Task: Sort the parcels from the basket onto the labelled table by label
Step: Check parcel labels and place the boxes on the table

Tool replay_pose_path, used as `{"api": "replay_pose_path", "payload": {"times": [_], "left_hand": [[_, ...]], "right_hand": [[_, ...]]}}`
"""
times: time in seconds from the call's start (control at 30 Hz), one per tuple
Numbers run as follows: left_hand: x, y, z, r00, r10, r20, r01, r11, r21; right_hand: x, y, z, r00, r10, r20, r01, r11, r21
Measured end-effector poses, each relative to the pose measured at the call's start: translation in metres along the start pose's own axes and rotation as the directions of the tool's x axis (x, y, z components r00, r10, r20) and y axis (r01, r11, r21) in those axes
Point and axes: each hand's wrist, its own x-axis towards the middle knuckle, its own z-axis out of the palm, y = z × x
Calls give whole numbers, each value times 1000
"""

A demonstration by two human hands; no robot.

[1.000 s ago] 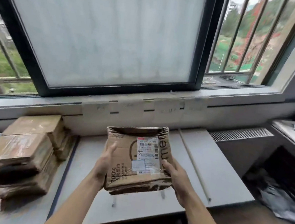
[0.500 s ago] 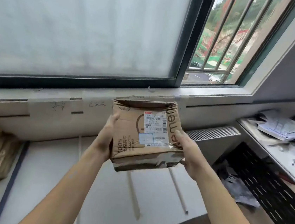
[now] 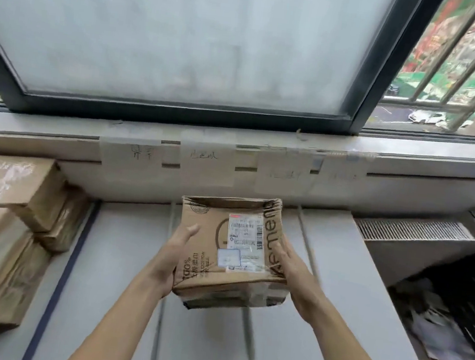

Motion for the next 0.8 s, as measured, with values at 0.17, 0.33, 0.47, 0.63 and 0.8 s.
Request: {"api": "replay_pose_path", "payload": {"times": [0.17, 0.33, 0.47, 0.63, 0.8], "left_hand": [[1, 7, 3, 982, 85, -171, -81, 996, 28], [12, 12, 4, 843, 230, -486, -52, 935, 352], [19, 20, -2, 825, 271, -496, -32, 899, 437], [41, 19, -24, 854, 294, -430, -95, 899, 427], [69, 22, -40, 879, 281, -384, -125, 915, 383]], "right_hand": [[33, 3, -7, 997, 13, 77, -15, 1000, 20], [59, -4, -3, 992, 9, 130, -16, 998, 55], [75, 10, 7, 991, 70, 110, -79, 993, 85], [103, 17, 18, 990, 136, 43, -140, 985, 97], [127, 19, 26, 987, 162, -24, -159, 984, 79]]}}
